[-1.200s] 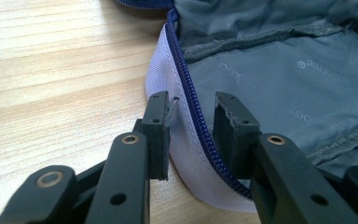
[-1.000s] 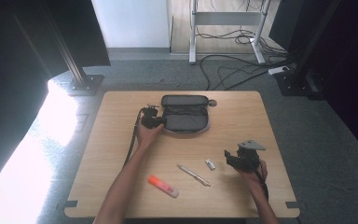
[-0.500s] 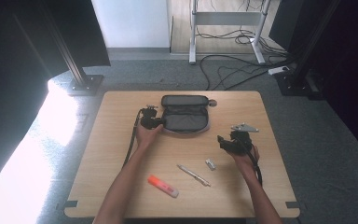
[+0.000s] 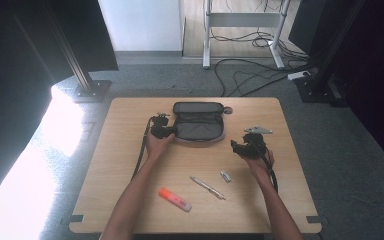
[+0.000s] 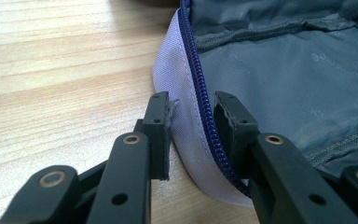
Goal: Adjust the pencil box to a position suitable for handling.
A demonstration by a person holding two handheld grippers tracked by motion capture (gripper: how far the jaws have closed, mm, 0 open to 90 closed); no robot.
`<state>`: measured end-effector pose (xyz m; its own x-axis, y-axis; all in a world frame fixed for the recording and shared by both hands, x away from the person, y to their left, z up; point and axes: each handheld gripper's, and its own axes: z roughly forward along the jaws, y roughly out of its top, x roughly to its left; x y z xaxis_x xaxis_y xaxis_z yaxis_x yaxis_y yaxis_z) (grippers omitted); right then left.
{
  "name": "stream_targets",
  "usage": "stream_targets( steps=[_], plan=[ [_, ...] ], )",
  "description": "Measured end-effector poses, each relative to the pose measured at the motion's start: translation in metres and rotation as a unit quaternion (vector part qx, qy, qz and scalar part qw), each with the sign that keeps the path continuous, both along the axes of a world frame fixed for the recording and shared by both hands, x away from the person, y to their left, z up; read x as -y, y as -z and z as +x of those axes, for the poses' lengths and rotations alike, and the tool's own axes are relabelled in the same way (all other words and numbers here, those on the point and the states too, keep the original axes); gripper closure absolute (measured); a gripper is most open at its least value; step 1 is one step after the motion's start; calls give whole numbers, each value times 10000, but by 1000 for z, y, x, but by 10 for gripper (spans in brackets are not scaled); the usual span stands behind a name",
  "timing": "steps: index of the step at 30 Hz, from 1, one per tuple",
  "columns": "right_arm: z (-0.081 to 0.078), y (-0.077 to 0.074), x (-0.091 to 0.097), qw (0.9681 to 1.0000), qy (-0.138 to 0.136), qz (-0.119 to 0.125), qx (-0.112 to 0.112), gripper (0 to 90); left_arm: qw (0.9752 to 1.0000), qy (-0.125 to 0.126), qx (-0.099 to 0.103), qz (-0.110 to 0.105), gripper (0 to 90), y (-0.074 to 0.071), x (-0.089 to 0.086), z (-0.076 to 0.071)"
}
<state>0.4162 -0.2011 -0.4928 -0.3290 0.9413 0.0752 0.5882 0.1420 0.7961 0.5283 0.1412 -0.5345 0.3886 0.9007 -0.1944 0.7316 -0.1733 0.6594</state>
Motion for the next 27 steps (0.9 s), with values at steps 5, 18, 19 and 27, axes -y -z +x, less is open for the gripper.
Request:
stream_targets(
  steps=[5,18,19,27],
  plan=[
    [7,2,2,9999,5,115,15,371,10000,-14,-3,-3,689,0,0,0],
    [17,-1,-5,9998,-45,164,68,379,10000,-27,18,39,690,0,2,0],
    [19,-1,-6,9998,-44,196,21,373,10000,-26,13,32,690,0,1,1],
    [33,2,-12,9999,-72,140,-56,378,10000,-29,22,46,691,0,2,1]
  ],
)
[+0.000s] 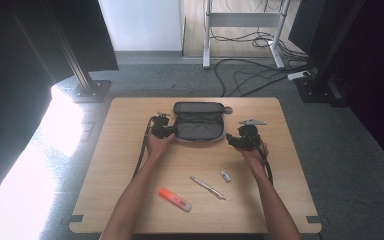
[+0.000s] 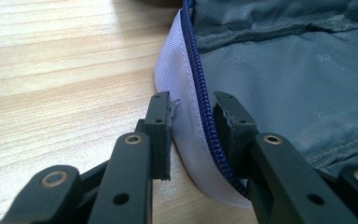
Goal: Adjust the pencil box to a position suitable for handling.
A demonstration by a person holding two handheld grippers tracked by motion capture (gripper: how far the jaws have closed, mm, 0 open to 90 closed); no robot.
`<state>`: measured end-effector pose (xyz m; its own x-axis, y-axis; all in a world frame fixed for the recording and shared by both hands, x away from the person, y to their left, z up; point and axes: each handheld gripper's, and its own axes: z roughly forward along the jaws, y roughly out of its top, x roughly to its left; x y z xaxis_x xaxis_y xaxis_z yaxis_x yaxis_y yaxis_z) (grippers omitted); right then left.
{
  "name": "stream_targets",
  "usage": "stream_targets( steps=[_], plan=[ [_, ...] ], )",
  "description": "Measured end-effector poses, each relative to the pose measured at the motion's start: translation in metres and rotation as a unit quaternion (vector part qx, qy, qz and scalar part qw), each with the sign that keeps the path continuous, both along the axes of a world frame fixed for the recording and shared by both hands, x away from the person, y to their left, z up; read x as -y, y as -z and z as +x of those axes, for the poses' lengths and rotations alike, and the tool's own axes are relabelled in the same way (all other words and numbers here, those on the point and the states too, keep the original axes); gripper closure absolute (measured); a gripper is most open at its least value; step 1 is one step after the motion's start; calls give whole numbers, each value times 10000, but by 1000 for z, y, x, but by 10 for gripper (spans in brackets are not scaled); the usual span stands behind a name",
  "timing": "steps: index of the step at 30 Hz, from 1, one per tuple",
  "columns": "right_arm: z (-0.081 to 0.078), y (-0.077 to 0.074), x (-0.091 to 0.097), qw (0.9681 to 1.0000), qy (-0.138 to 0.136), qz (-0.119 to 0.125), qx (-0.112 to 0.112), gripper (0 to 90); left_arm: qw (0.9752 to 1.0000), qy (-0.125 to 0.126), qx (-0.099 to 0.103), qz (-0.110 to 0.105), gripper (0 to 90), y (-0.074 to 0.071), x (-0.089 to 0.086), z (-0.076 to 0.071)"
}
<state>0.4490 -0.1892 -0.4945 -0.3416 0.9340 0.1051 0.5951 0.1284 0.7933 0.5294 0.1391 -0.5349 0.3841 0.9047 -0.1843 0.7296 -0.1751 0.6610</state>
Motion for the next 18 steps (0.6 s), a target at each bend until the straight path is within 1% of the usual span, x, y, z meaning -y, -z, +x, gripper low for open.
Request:
stream_targets(
  steps=[2,3,4,5,9,13,14,16,18],
  plan=[
    [2,1,-2,10000,-6,1,24,380,10000,6,0,2,691,0,0,0],
    [3,2,-3,10000,1,-21,-27,373,10000,6,0,2,691,0,0,0],
    [3,2,-3,10000,1,-21,-27,373,10000,1,-1,-3,691,0,0,0],
    [5,3,-4,10000,-13,-66,-70,373,10000,3,-1,1,691,0,0,0],
    [12,7,-13,9998,-24,-180,-111,374,10000,2,-10,-20,692,0,0,1],
    [16,6,-18,9997,-53,-188,-113,378,10000,3,-14,-28,692,1,0,1],
    [18,7,-20,9998,-49,-164,-45,384,10000,1,-22,-39,692,1,0,1],
    [22,9,-23,9997,-33,-208,-143,378,10000,4,-24,-48,692,1,0,1],
    [26,11,-25,9996,-31,-266,-130,379,10000,8,-26,-35,692,1,0,1]
  ],
)
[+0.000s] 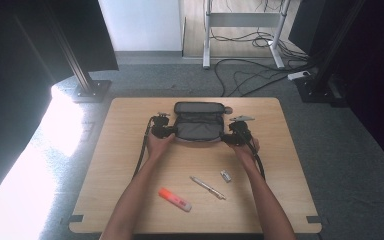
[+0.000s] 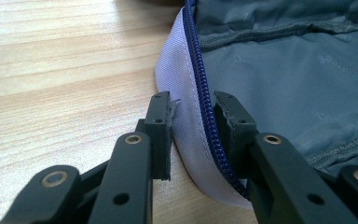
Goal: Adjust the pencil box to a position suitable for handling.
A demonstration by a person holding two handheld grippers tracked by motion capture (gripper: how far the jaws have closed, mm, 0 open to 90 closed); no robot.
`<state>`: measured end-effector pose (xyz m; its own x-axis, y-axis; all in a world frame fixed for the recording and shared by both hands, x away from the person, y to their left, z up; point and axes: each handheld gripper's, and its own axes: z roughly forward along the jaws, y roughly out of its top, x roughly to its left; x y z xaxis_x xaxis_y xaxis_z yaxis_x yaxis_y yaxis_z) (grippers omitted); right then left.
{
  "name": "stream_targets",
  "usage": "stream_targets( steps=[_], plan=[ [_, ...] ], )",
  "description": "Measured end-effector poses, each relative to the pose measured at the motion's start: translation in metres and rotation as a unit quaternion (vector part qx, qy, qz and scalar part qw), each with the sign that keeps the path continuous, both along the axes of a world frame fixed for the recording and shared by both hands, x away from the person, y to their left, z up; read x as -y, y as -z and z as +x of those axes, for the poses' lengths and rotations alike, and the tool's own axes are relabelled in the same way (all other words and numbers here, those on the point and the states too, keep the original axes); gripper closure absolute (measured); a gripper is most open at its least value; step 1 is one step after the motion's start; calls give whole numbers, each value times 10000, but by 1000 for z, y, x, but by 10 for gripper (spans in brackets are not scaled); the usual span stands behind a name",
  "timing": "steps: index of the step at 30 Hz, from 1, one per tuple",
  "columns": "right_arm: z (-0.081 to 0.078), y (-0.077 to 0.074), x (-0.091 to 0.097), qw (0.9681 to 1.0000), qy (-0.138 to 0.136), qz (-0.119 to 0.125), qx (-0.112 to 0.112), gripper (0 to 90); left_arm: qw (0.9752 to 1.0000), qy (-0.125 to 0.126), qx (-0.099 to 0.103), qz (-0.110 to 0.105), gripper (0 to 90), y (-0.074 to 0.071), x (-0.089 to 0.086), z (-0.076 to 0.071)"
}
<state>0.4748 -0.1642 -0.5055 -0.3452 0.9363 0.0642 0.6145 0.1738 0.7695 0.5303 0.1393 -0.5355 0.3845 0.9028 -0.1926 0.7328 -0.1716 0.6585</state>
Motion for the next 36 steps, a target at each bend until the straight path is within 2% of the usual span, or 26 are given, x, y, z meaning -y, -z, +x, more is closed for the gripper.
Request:
stream_targets(
  steps=[15,16,24,29,36],
  plan=[
    [15,9,-6,9999,137,65,64,402,10000,6,-27,-10,693,0,0,0],
    [17,10,-8,9999,139,40,-27,399,10000,9,-30,-12,693,0,-1,0],
    [26,9,-15,9999,155,-73,13,426,10000,-5,-45,-24,694,0,-1,0],
    [29,15,-15,9997,171,-134,-127,436,10000,-9,-46,-14,694,0,0,0],
    [32,25,-13,9993,200,-47,-305,518,10000,-2,-45,0,695,0,0,0]
  ],
)
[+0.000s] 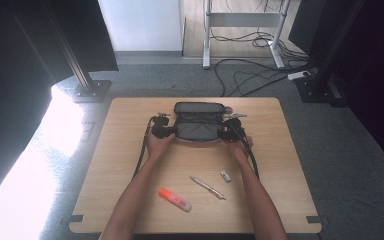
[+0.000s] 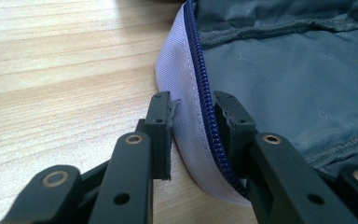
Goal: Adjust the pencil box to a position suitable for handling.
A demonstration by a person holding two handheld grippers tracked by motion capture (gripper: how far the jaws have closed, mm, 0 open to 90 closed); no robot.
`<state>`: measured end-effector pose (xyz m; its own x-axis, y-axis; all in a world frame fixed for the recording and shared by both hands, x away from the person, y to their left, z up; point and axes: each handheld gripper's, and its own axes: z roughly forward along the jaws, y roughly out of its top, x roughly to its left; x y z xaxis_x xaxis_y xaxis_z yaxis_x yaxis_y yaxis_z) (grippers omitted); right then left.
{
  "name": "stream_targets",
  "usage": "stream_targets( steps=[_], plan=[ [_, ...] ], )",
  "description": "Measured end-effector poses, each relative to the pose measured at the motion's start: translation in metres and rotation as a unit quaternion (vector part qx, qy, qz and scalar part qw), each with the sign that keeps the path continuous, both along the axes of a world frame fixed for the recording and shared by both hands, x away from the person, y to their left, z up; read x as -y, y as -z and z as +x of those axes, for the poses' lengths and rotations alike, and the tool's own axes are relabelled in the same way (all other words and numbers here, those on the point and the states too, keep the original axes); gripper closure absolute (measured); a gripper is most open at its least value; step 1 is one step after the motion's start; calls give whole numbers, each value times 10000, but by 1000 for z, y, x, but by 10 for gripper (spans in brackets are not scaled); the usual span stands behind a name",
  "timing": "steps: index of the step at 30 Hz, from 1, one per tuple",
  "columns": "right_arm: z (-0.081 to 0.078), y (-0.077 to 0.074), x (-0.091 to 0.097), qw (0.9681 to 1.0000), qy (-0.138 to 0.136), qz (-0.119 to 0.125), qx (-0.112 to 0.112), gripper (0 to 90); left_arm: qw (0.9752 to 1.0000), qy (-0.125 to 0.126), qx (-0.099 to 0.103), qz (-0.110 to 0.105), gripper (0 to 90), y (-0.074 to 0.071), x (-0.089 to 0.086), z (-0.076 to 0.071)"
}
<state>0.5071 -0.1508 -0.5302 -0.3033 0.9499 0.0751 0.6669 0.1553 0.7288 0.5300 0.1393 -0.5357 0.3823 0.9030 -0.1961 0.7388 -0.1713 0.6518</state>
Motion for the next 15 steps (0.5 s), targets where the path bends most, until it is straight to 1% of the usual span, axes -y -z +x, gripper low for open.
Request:
stream_targets(
  steps=[4,6,8,10,11,12,13,14,15],
  plan=[
    [1,2,-1,10000,-18,-33,-26,542,10000,7,3,-5,696,0,0,0],
    [3,6,-2,9999,43,-102,-79,589,10000,14,7,0,698,0,1,0],
    [4,9,-2,9999,81,-6,-122,609,10000,21,8,0,700,0,1,0],
    [4,9,-2,9999,121,-16,-97,642,10000,29,6,-11,704,0,0,0],
    [4,9,-2,9999,121,-16,-97,642,10000,29,6,-11,709,0,0,0],
    [4,9,-2,9998,129,-79,-87,683,10000,41,1,-24,714,0,0,0],
    [4,9,-2,9998,129,-79,-87,683,10000,41,1,-24,718,0,0,0],
    [4,8,-2,9998,154,-122,-93,719,10000,45,-11,-46,723,0,0,0],
    [4,8,-2,9998,154,-122,-93,719,10000,45,-11,-46,728,0,0,0]
  ],
)
